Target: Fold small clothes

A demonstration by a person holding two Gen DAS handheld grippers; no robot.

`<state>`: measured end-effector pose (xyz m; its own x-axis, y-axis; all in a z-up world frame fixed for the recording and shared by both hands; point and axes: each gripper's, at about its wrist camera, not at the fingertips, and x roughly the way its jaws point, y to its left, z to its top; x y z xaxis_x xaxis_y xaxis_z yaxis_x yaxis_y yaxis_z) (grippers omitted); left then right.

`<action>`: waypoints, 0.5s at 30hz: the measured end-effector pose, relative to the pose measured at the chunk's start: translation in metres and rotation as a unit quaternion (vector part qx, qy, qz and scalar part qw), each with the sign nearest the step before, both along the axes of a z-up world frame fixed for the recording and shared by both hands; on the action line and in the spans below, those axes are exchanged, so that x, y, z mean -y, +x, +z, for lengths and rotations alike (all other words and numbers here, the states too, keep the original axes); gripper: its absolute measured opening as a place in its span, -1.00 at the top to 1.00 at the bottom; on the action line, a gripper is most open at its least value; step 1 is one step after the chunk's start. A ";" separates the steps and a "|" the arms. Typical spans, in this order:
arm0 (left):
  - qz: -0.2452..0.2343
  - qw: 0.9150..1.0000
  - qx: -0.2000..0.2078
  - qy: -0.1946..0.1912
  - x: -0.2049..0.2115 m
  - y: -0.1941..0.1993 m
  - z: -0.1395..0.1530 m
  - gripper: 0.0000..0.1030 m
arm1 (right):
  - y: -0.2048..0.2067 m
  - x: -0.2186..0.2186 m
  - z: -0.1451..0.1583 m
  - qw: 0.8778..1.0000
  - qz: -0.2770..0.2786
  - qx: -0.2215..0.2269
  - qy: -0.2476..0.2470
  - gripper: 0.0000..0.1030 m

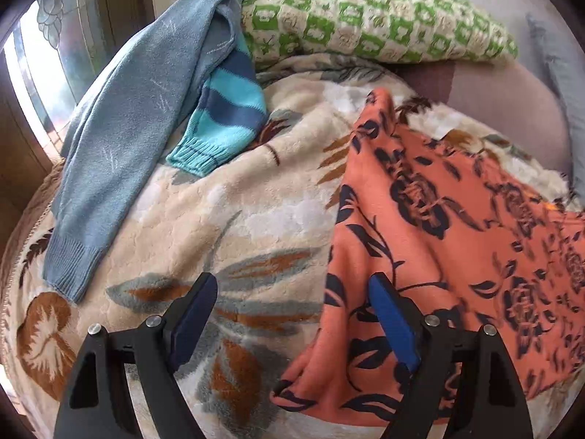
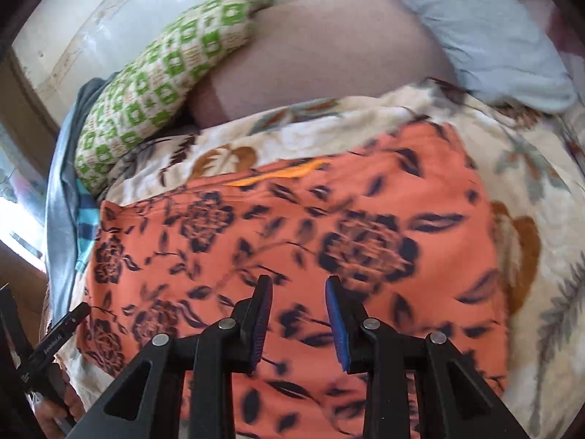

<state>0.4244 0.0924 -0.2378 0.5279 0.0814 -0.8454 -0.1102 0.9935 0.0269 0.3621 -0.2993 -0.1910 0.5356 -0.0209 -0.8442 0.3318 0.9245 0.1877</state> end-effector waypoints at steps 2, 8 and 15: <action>0.015 1.000 -0.001 -0.022 -0.008 0.000 -0.006 -0.71 | -0.017 0.031 -0.023 0.999 -0.040 -0.035 -0.015 0.35; 0.023 0.999 0.026 -0.024 -0.013 -0.016 0.012 -0.71 | -0.032 0.046 -0.018 0.997 -0.054 0.035 0.046 0.33; 0.003 0.999 0.037 -0.028 0.001 -0.014 0.014 -0.71 | 0.004 0.030 -0.018 0.997 -0.004 0.042 0.065 0.33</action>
<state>0.4101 0.0917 -0.2235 0.5894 0.0388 -0.8069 -0.1162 0.9925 -0.0372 0.3658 -0.3292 -0.2088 0.6051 0.0815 -0.7919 0.3174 0.8876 0.3339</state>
